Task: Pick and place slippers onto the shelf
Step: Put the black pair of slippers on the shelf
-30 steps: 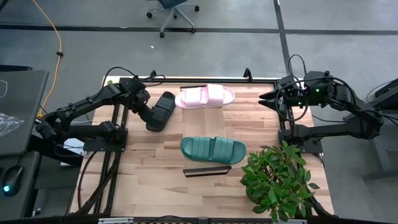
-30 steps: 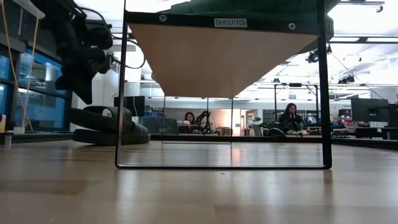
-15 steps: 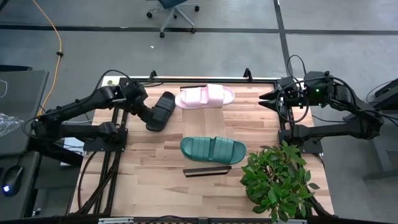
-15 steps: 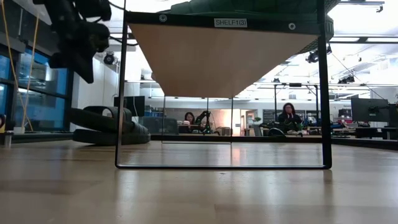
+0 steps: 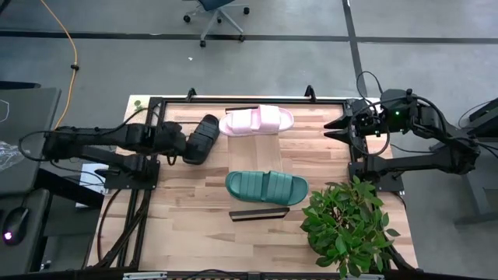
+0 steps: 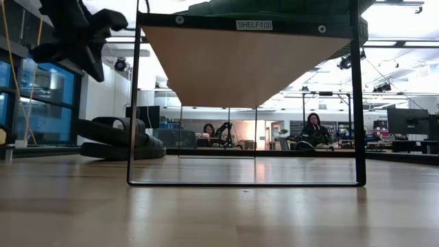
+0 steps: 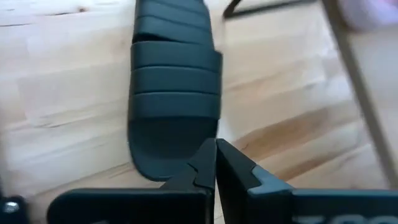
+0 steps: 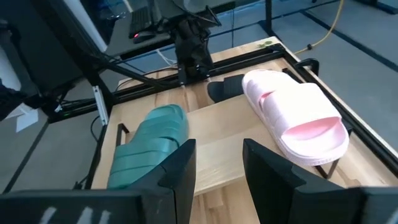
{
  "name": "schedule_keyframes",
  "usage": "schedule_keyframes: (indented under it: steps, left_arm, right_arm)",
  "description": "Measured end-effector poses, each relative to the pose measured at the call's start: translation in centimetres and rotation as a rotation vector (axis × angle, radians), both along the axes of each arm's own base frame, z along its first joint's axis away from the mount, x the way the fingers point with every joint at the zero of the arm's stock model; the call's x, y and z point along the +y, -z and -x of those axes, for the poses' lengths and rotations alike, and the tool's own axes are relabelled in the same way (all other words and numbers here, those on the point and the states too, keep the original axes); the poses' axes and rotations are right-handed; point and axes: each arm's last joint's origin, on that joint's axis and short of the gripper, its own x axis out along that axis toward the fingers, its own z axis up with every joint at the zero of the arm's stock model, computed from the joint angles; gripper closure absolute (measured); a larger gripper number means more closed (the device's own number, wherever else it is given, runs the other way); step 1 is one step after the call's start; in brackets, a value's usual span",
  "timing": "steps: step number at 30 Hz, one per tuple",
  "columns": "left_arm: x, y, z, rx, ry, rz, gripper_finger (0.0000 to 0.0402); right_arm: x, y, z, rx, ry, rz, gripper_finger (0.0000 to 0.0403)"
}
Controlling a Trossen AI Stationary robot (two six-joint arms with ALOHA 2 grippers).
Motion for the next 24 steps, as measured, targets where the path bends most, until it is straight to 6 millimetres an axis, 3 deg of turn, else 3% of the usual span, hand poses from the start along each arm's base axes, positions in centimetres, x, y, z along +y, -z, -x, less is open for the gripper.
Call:
schedule_keyframes:
  steps: [11,24]
  left_arm:
    - [-3.6,0.3,-1.4,-0.176,-0.192,-0.174,0.0402]
    - [-5.5,2.1,-4.1,-0.233,-0.249,-0.285,0.0401]
  right_arm:
    - [0.2,0.0,0.0,-0.005,-0.071,0.028,0.0279]
    - [0.4,0.0,0.0,-0.012,-0.133,0.002,0.0279]
